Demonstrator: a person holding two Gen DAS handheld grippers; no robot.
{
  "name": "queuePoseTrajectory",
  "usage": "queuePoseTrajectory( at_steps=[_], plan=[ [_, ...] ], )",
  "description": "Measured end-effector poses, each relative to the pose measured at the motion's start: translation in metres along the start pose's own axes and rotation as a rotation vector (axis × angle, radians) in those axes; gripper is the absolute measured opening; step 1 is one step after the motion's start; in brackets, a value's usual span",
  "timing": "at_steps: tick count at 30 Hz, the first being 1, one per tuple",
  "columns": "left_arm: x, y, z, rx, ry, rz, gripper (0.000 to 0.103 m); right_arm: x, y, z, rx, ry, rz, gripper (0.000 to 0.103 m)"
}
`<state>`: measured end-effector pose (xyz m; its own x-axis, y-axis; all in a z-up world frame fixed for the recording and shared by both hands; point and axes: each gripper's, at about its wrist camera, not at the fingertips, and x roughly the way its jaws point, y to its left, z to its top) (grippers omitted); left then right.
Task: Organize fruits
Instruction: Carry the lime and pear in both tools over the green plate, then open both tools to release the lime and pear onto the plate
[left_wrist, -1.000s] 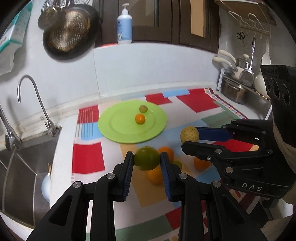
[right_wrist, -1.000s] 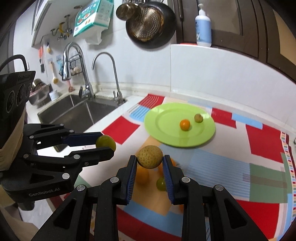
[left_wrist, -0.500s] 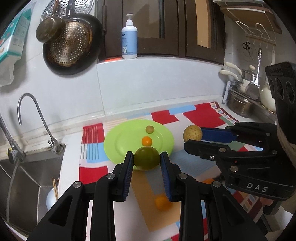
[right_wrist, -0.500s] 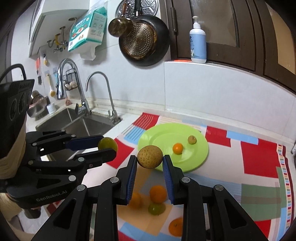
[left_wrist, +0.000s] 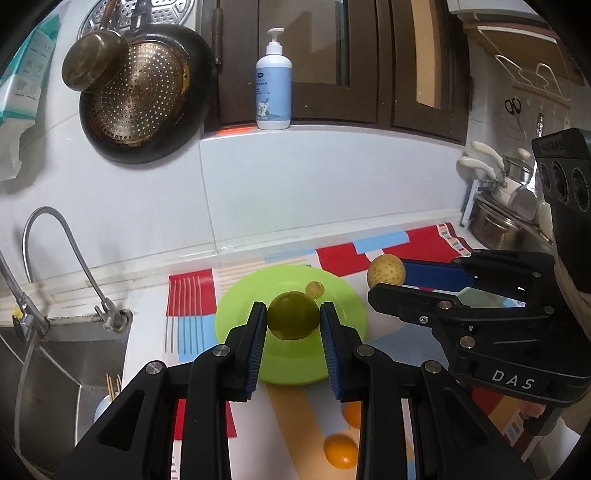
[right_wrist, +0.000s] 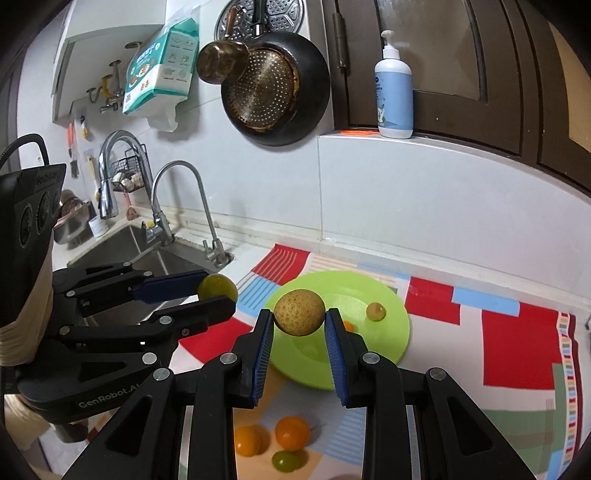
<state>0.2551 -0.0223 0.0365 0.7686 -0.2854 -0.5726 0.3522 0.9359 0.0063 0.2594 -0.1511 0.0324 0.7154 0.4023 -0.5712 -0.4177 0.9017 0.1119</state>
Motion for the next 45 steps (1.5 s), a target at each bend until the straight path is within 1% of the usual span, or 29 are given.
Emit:
queuePoseTrajectory(
  at_steps=[8,15,24,34,38,45],
  plan=[
    [0.026,0.013,0.011,-0.014,0.013,0.007,0.030,0.024,-0.012,0.015,-0.003,0.016,0.009,0.030],
    [0.059,0.024,0.020,-0.028,0.036,0.005,0.030,0.056,-0.027,0.023,0.007,0.055,0.026,0.030],
    [0.110,0.038,0.025,-0.047,0.104,-0.009,0.030,0.107,-0.053,0.026,0.034,0.139,0.034,0.030],
    [0.170,0.045,0.019,-0.038,0.193,-0.018,0.030,0.165,-0.075,0.024,0.037,0.229,0.020,0.030],
    [0.189,0.050,0.014,-0.046,0.228,-0.021,0.030,0.184,-0.081,0.022,0.039,0.257,0.012,0.030],
    [0.211,0.053,0.010,-0.047,0.272,-0.033,0.030,0.207,-0.088,0.013,0.040,0.302,0.010,0.030]
  ],
)
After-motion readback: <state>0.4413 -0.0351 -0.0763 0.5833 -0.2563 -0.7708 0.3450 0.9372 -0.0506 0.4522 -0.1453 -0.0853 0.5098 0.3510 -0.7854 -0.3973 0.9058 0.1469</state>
